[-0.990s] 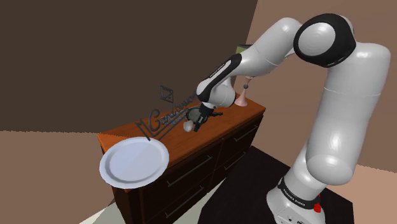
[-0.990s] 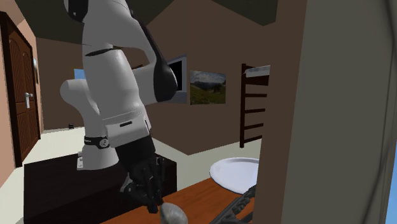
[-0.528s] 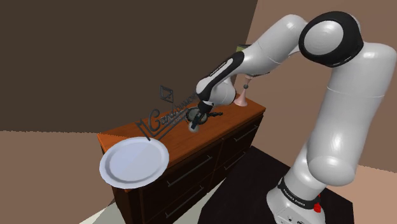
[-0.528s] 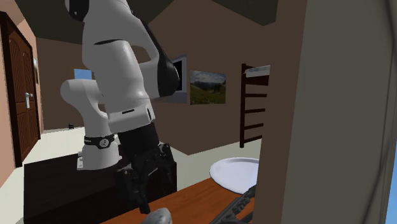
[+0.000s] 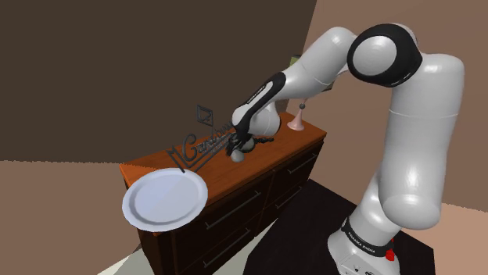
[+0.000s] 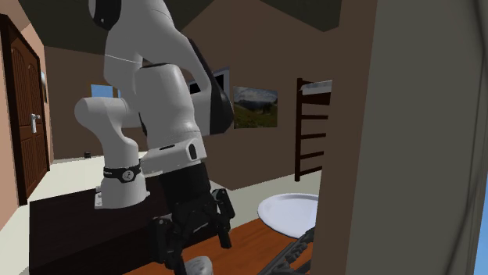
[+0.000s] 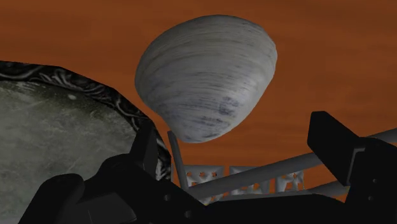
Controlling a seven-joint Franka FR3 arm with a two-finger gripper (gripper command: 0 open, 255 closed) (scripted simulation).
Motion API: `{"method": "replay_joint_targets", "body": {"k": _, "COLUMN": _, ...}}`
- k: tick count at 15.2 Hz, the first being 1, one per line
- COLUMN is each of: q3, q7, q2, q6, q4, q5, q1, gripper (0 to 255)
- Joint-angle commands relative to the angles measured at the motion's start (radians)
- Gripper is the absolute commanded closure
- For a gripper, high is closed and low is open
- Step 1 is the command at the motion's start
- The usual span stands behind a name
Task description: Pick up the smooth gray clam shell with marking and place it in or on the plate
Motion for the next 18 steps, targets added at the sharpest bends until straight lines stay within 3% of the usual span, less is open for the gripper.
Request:
{"method": "replay_joint_targets", "body": {"k": 1, "q3": 0.018, "q7": -0.018, "q2": 0.032, "q6": 0.015, "q4": 0.018, "q5": 0.023, "q1": -0.014, "gripper": 0}}
{"method": "replay_joint_targets", "body": {"k": 9, "q3": 0.024, "q7": -0.024, "q2": 0.040, "q6": 0.019, "q4": 0.023, "q5": 0.029, "q1": -0.018, "gripper": 0}}
{"method": "replay_joint_targets", "body": {"k": 10, "q3": 0.024, "q7": -0.024, "q2": 0.041, "q6": 0.019, "q4": 0.023, "q5": 0.029, "q1": -0.018, "gripper": 255}}
{"method": "replay_joint_targets", "body": {"k": 18, "q3": 0.021, "q7": -0.016, "q2": 0.040, "q6": 0.019, "q4": 0.023, "q5": 0.025, "q1": -0.012, "gripper": 255}}
